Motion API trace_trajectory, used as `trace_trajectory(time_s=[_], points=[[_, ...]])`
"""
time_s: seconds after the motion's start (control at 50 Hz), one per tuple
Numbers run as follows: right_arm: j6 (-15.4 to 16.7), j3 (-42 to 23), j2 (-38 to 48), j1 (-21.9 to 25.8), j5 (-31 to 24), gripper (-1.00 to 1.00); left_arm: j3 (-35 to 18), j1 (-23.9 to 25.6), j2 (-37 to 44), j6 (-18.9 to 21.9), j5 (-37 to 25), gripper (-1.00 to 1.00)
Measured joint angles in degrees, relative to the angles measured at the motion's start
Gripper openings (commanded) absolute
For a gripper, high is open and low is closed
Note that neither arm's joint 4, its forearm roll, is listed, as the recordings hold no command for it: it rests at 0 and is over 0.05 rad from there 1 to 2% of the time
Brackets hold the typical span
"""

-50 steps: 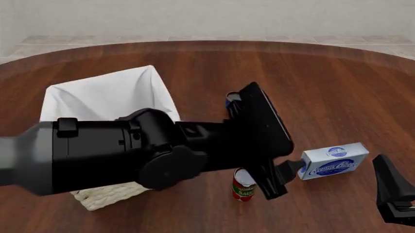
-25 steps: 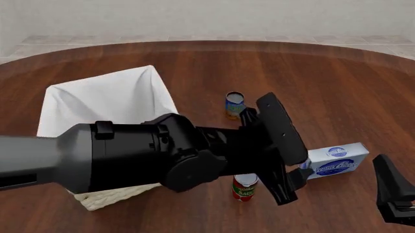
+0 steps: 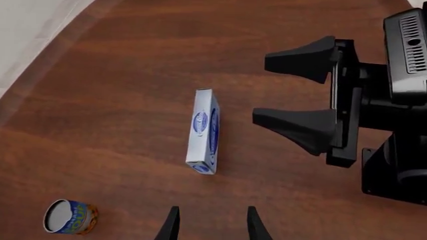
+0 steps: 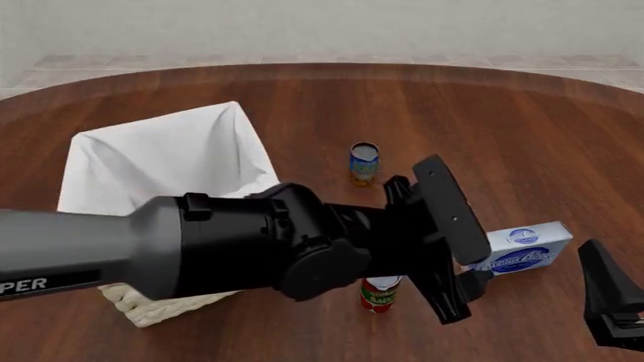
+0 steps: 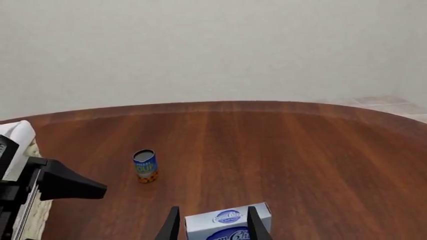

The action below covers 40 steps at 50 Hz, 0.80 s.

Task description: Pick up the cream cheese box, and put it in the basket.

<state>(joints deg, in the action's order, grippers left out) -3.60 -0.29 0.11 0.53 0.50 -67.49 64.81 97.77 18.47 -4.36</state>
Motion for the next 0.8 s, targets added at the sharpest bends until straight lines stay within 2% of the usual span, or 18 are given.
trace_trajectory(time_s=[0.8], points=[[-0.3,0.0,0.0,-0.3,0.0,1.0,-3.3,0.1,5.6,-0.7,0.9,1.0]])
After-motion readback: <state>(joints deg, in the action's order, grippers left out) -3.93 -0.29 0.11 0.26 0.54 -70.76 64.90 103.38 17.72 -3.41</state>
